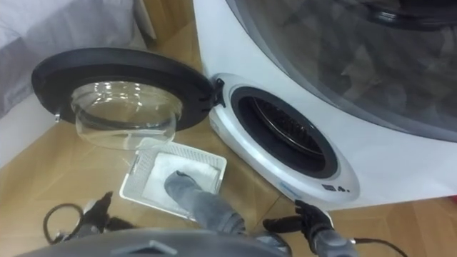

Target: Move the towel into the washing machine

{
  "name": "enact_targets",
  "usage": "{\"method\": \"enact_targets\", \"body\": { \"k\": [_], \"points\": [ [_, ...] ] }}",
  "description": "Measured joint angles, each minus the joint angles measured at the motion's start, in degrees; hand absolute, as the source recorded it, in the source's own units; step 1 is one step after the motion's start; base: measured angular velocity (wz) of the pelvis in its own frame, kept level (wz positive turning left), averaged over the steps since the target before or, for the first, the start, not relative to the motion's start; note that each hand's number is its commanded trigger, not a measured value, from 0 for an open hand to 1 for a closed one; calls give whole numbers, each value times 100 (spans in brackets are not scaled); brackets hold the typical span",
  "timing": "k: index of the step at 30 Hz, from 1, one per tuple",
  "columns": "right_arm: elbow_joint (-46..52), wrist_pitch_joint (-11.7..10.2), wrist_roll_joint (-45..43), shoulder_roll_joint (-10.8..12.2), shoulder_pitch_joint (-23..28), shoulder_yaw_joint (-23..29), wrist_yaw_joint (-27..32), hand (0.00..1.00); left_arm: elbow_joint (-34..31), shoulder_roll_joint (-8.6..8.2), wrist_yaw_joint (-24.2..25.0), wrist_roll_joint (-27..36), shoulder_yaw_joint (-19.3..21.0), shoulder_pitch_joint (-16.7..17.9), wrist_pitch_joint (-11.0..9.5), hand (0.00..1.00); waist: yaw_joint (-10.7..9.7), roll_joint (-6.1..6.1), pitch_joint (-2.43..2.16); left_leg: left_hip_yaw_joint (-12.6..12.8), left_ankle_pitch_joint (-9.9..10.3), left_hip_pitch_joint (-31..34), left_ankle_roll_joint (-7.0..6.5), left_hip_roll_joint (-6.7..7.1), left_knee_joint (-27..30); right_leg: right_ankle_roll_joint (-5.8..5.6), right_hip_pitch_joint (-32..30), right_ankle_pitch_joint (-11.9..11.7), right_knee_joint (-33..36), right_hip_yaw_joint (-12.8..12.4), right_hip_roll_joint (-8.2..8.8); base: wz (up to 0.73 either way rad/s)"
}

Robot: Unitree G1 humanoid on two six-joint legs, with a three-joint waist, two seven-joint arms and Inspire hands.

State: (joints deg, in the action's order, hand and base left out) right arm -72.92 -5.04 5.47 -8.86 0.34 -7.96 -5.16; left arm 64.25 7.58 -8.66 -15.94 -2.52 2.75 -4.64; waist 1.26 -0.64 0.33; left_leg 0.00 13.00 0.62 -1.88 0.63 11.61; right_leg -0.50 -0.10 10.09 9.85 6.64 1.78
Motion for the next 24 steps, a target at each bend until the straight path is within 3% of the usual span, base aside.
{"method": "enact_targets", "body": {
  "k": [4, 7, 11, 13, 14, 18, 19, 21, 24],
  "points": [
    [-84, -62, -117, 9, -204, -218, 22, 0, -9, -16, -108, -93, -245, -264, -121, 0, -60, 4, 2, 12, -2, 300, -2, 0, 97, 12, -263, -20, 20, 9, 5, 0],
    [-153, -80, -124, 23, -372, -336, 64, 0, 60, -45, -130, -199, -399, -493, -236, 0, -105, 39, 41, 23, -3, 547, -1, -8, 184, 18, -536, -27, 138, 3, 6, -4],
    [-318, -138, -150, 50, -737, -434, 90, 0, 590, -153, -237, -357, -571, -981, -375, 0, -228, 125, 129, 107, -3, 864, -2, -19, 280, 19, -963, -27, 417, 29, 31, -10],
    [-322, -140, -150, 106, -891, -437, 103, 0, 713, -183, -251, -507, -697, -1162, -435, 0, -276, 118, 168, 122, -6, 1077, -7, -18, 363, 22, -1246, -24, 613, 48, 47, -7],
    [-323, -139, -148, 161, -955, -472, 139, 0, 797, -213, -253, -508, -771, -1293, -454, 0, -274, 98, 212, 162, -6, 1193, -7, -23, 437, 23, -1443, -23, 782, -5, 51, -18],
    [-260, -158, -116, 234, -1119, -755, 202, 0, 964, -322, -255, -664, -1083, -1677, -460, 0, -296, 57, 261, 242, -6, 1647, -8, 6, 647, 21, -2006, -22, 1143, -80, 108, -12],
    [-263, -150, -119, 240, -1164, -813, 210, 0, 972, -325, -260, -759, -1118, -1730, -459, 0, -297, 55, 266, 248, -5, 1723, -8, 6, 684, 22, -2112, -22, 1226, -98, 114, -13],
    [-239, -145, -146, 265, -1302, -894, 257, 0, 999, -306, -383, -1093, -1293, -1979, -449, 0, -331, 37, 329, 311, -5, 2060, -8, 2, 882, 22, -2540, -19, 1553, -164, 164, -10],
    [-188, -144, -142, 289, -1531, -995, 312, 0, 1012, -279, -538, -1277, -1466, -2255, -449, 0, -426, 40, 363, 364, -4, 2551, -10, 20, 1122, 22, -2951, -20, 1633, -185, 203, -4]
  ]
}}
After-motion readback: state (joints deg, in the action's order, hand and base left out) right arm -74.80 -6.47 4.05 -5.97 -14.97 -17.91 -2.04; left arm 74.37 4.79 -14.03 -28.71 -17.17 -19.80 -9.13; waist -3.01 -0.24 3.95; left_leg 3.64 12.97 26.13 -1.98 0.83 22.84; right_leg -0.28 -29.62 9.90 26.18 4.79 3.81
